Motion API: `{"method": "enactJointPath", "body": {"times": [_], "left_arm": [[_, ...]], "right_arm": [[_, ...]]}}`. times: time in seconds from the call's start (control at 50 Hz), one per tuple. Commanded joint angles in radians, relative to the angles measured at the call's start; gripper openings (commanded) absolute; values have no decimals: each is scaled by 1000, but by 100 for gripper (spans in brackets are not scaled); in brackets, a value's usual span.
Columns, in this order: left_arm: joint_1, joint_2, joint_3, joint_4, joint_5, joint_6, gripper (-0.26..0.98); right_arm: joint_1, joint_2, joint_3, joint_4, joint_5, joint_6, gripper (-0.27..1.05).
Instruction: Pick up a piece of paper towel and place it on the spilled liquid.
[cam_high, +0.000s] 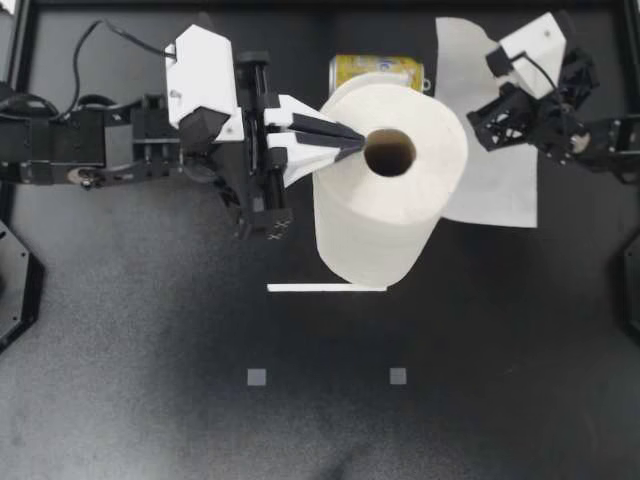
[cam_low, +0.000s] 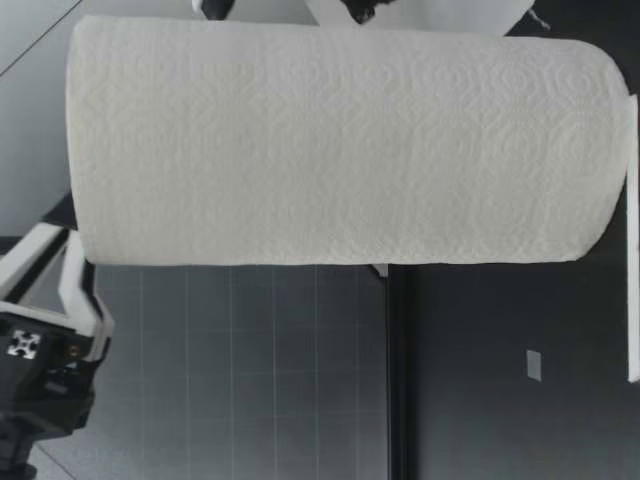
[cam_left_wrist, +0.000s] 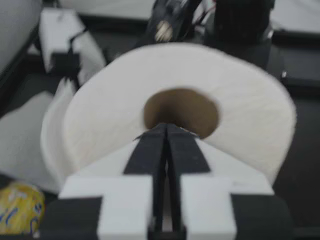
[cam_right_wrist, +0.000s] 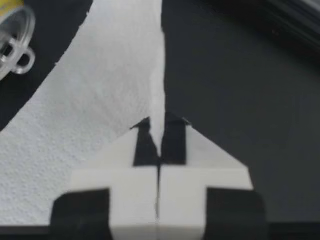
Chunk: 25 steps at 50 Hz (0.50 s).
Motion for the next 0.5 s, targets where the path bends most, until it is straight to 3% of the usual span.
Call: {"method": "enactJointPath", "body": {"times": [0.0,0.48], "left_arm": [[-3,-35,-5,8,-51,0,10],[-3,-155,103,20,-198,-3,10]], "right_arm": [[-28,14,-44,-12,-2,-3,-16],[-104,121,-184,2,-60,-130,-15]]}}
